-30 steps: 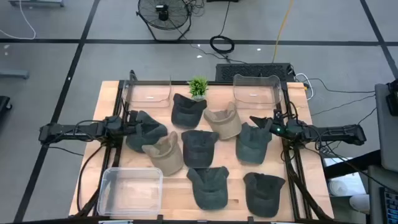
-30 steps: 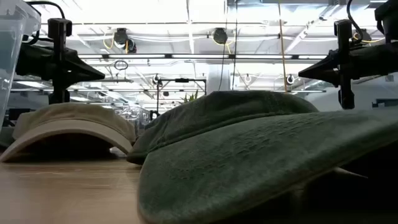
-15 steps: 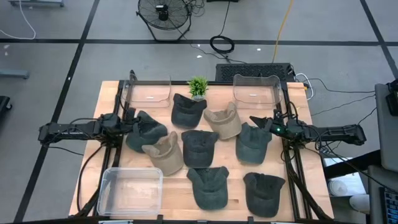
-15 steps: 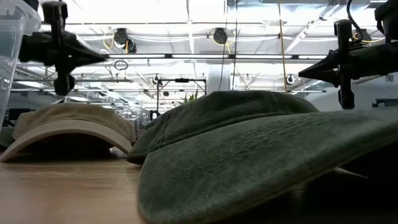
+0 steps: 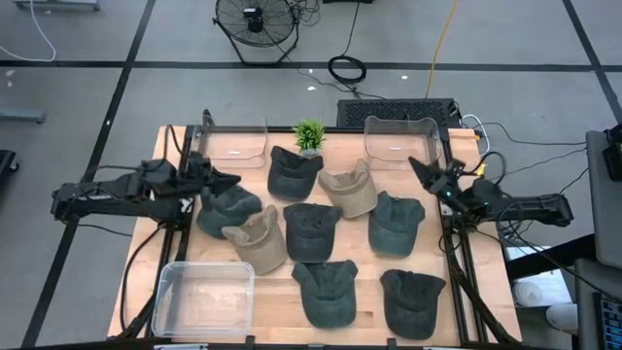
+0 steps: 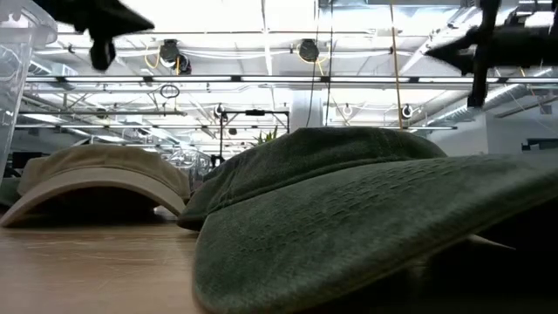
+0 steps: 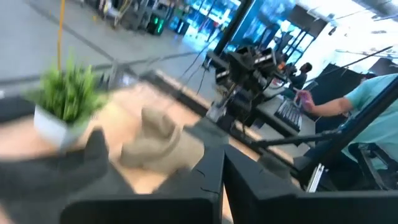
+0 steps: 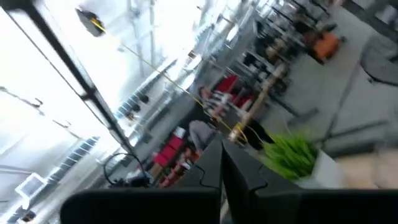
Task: Pick & Place hat
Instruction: Put the top left green cap into the right transparent bin
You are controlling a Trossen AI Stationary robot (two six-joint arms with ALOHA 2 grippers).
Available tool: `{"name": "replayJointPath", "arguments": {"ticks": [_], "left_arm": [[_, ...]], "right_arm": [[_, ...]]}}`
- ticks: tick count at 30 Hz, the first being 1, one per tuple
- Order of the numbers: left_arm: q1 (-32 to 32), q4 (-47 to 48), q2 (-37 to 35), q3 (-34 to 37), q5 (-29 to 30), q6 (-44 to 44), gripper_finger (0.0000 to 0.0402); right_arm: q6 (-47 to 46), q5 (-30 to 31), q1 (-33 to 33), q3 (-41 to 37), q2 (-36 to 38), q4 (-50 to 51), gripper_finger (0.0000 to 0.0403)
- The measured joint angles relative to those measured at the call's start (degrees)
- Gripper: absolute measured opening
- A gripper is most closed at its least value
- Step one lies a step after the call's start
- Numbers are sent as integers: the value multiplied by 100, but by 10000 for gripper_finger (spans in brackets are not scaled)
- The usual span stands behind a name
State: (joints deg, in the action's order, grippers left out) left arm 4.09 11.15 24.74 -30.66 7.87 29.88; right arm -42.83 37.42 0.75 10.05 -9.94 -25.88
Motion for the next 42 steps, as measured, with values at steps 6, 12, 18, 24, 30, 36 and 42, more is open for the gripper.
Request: {"name": "replayJointPath", "arguments": {"ticks": [6, 12, 18, 24, 30, 36, 42], "left_arm": [[204, 217, 621, -978, 0, -734, 10], [421, 285, 1233, -1954, -190, -1085, 15], [468, 821, 1881, -3050, -542, -1492, 9], [465, 2680, 2615, -4345, -807, -1996, 20], [442, 4110, 3221, -5110, -843, -2469, 20], [440, 5510, 3629, -5263, -1340, -2931, 22], [409, 6746, 3980, -5261, -1378, -3510, 22]], "right_arm": [[795, -8, 0, 932, -676, 140, 0], [1496, -488, 0, 2049, -1584, 540, 0], [1832, -1101, 0, 3357, -2392, 1808, 0], [1849, -1505, -1, 4336, -2972, 3327, 0], [1669, -1769, -4, 4716, -3568, 4519, 0], [1598, -2272, -1, 4721, -4056, 4641, 0], [1636, -2268, -4, 4616, -4218, 4757, 0]]}}
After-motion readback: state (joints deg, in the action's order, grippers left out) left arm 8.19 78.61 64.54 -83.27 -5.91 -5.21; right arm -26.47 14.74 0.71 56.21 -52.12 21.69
